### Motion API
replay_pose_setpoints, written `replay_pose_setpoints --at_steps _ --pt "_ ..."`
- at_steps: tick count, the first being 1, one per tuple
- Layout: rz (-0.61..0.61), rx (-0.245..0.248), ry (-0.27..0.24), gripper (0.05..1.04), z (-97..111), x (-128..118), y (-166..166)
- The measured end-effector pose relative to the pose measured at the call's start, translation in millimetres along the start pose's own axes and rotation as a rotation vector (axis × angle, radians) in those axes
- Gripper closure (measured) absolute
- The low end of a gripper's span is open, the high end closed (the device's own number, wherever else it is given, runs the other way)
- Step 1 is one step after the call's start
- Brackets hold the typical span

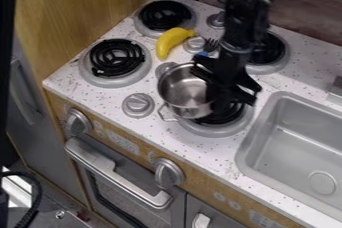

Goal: Move the silver pot to the right of the burner

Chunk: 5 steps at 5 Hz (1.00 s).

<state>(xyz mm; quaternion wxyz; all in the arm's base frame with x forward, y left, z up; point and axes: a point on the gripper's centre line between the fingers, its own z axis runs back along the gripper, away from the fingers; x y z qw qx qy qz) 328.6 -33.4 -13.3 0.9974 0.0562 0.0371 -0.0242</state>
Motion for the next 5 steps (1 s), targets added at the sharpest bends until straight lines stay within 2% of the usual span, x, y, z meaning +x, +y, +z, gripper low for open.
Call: replay_pose_setpoints --at_steps 1,2,3,4,5 --pt "-0.035 -0.007 0.012 1.013 -17 4 -24" --pt "-0.005 -0.009 0.023 1.013 -26 15 -29" --pt "0.015 -0.006 0.033 1.013 -28 24 -23" --pt "0.049 -0.032 0.019 1.013 -27 31 -20" --pt "0.05 -0.035 0.012 0.99 -27 32 -20"
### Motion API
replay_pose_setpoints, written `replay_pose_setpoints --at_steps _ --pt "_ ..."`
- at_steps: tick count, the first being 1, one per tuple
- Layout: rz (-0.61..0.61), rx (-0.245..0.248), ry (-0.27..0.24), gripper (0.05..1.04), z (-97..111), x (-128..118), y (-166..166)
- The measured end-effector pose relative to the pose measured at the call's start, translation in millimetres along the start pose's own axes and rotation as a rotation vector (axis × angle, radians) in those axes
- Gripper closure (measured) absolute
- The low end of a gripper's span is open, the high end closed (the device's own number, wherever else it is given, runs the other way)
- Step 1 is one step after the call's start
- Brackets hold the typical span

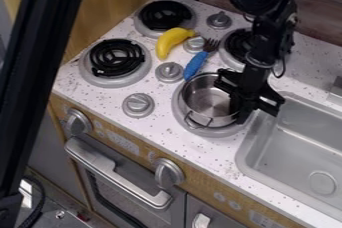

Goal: Move the silver pot to the right of the burner

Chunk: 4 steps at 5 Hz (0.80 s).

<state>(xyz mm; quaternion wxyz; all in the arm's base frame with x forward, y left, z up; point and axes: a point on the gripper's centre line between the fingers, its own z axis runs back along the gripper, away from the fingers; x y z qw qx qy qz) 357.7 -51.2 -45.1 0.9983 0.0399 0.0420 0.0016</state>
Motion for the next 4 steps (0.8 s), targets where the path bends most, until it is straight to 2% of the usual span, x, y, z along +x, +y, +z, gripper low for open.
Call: replay_pose_setpoints --at_steps 1,2,3,4 --pt "-0.043 -0.039 0.014 0.824 -1 -2 1" --pt "-0.006 -0.079 -0.024 0.543 15 -12 1" --pt "0.011 -0.129 -0.08 0.233 43 -21 -2" --pt "0.032 -0.16 -0.041 0.077 53 -36 0"
